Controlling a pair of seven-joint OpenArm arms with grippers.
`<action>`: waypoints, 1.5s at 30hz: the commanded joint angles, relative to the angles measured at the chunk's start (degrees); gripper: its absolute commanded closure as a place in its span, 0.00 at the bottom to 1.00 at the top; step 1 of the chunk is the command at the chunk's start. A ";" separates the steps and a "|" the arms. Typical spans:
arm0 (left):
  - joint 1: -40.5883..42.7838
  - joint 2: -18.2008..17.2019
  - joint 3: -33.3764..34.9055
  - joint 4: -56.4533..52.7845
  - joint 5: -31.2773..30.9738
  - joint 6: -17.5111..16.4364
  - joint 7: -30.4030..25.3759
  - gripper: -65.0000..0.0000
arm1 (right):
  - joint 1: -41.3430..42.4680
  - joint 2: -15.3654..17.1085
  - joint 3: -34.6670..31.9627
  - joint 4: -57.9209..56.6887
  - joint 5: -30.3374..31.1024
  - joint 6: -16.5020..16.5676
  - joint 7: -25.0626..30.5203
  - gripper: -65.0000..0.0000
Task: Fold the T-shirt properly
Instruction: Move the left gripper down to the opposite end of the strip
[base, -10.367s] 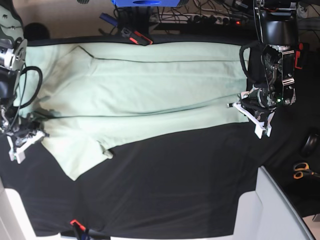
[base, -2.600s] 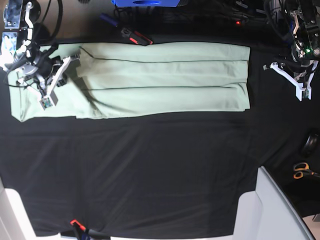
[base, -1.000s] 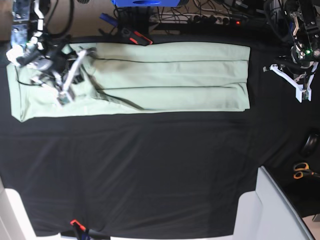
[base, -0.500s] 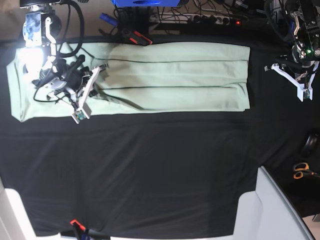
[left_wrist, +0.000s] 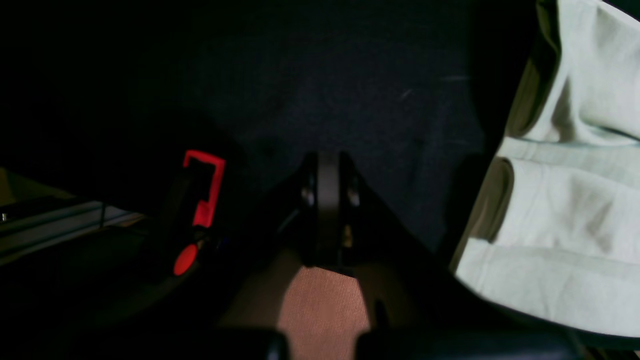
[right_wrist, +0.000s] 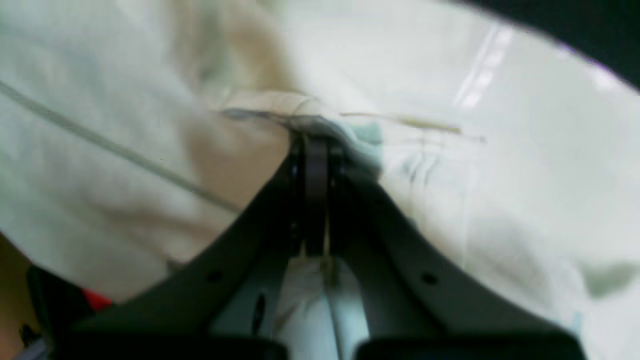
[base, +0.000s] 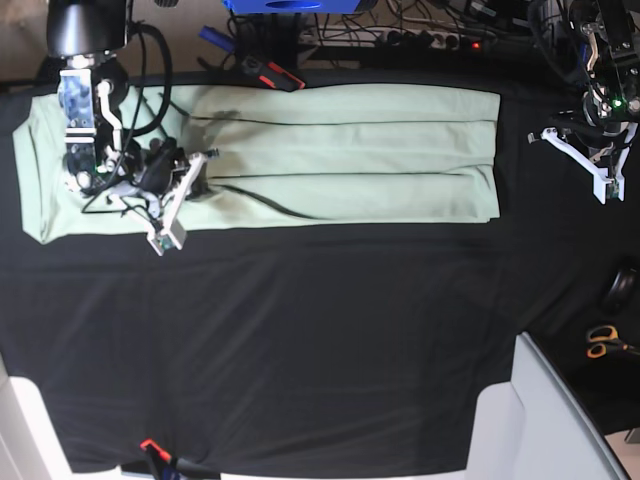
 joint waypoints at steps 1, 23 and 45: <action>-0.02 -0.72 -0.59 0.83 0.12 0.28 -1.02 1.00 | 0.34 0.35 0.01 0.13 0.26 0.25 0.38 1.00; -3.97 3.14 -1.99 -0.31 -5.86 -16.51 -0.84 0.47 | -10.12 0.44 0.45 26.77 0.26 0.51 -8.85 1.00; -4.15 -0.64 -8.06 -11.57 -21.42 -32.47 -1.19 0.35 | -10.91 1.93 0.01 23.25 0.35 0.60 -6.74 1.00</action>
